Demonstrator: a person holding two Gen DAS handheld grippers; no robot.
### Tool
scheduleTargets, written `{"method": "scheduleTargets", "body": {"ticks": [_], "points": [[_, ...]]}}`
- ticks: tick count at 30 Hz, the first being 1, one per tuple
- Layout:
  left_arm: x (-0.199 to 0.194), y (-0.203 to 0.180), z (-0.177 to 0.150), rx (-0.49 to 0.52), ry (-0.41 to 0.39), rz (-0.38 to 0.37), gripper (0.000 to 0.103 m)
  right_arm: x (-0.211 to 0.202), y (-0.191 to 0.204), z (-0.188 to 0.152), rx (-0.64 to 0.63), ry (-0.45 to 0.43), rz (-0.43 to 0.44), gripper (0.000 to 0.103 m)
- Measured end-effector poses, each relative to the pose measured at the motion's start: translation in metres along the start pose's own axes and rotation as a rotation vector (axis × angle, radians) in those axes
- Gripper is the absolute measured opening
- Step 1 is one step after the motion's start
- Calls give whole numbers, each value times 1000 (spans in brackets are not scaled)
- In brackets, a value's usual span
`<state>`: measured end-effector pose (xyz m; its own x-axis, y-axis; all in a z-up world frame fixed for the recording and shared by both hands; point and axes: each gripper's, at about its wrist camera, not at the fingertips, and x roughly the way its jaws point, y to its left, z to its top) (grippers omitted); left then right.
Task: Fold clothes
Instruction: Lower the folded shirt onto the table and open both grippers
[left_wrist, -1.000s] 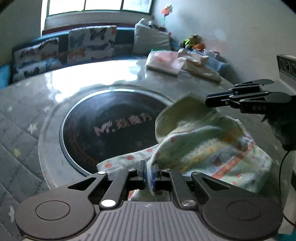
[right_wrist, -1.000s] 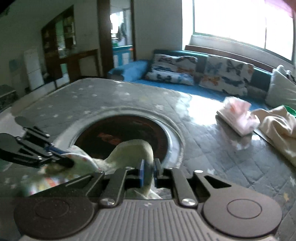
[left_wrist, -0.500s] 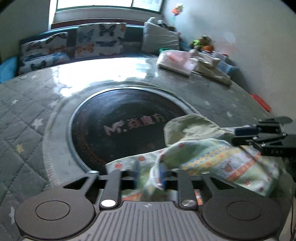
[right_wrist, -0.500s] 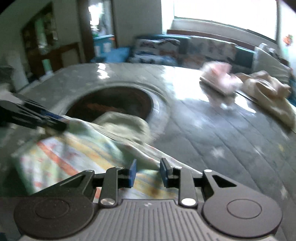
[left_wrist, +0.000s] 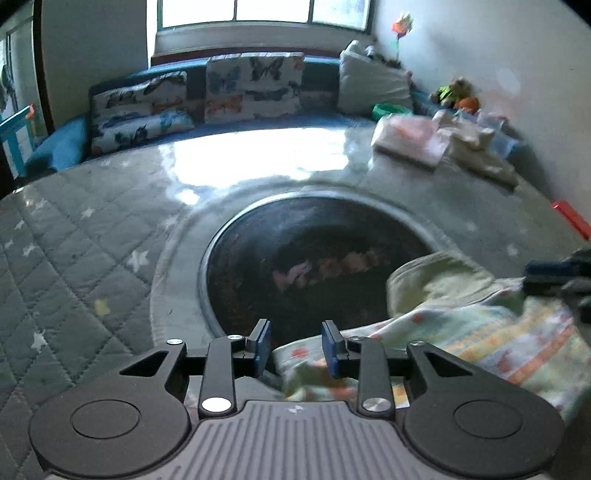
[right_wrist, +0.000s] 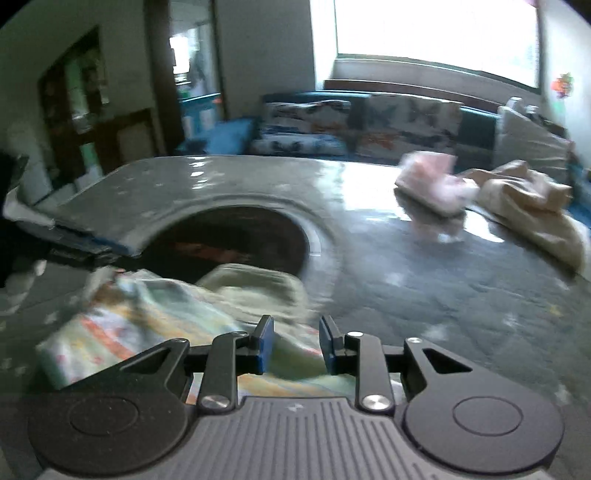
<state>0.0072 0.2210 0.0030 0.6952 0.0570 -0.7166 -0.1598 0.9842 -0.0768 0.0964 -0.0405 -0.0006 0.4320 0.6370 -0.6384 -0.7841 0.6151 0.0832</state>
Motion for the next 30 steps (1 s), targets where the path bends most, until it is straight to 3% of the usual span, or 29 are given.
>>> {"method": "scheduleTargets", "body": {"ticks": [6, 11, 19, 25, 30], "points": [[-13, -34, 3, 21, -24, -158, 30, 31, 8, -2, -2, 60, 6, 27], [2, -62, 2, 42, 5, -237, 28, 17, 5, 0, 7, 38, 11, 27], [26, -68, -9, 59, 32, -211, 27, -36, 41, -33, -139, 24, 131, 27], [21, -68, -11, 57, 19, -198, 27, -25, 54, -52, -153, 26, 74, 29], [-23, -78, -19, 86, -45, -250, 27, -45, 58, -48, -152, -32, 62, 29]]}}
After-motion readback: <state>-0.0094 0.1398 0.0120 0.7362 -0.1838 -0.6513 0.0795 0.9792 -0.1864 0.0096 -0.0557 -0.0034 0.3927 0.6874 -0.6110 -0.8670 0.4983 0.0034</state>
